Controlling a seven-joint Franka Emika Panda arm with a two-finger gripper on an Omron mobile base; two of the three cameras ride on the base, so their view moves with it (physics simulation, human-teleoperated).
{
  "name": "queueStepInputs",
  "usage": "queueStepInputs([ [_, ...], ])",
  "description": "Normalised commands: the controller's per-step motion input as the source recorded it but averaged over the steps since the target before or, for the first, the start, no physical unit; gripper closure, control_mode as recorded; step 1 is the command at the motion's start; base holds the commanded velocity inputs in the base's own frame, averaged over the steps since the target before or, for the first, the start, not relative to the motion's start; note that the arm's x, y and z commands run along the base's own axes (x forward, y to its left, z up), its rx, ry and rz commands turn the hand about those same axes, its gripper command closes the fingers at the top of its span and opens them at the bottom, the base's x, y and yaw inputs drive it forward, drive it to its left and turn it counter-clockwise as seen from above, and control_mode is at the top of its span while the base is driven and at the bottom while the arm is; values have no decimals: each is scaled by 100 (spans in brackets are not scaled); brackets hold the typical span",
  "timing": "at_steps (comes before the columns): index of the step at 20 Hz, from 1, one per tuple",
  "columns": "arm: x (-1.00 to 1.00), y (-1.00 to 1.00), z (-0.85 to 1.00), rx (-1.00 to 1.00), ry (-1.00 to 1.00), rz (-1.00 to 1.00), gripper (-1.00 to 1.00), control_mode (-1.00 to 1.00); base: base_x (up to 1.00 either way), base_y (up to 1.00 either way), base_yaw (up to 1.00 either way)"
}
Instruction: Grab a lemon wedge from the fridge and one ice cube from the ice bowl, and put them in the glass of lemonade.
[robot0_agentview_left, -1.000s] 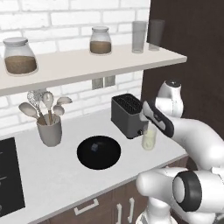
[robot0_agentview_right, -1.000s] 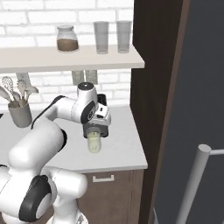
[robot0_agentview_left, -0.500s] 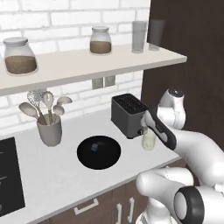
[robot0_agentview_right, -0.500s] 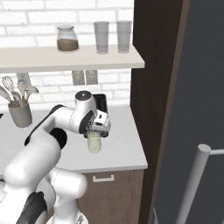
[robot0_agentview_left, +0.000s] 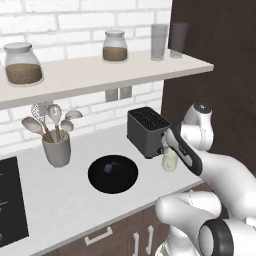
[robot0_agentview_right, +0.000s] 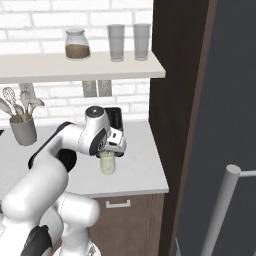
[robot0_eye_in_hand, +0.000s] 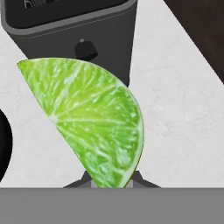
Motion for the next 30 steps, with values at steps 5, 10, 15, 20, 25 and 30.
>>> queueStepInputs([
  [5, 2, 0, -10, 0, 0, 0, 100, -100, 0, 0, 0],
  [10, 0, 0, -12, 0, 0, 0, 100, -100, 0, 0, 0],
  [15, 0, 0, -16, 0, 0, 0, 100, -100, 0, 0, 0],
  [20, 0, 0, 0, 0, 0, 0, -100, -100, 0, 0, 0],
  [25, 0, 0, 0, 0, 0, 0, -100, -100, 0, 0, 0],
  [30, 0, 0, 0, 0, 0, 0, -100, -100, 0, 0, 0],
])
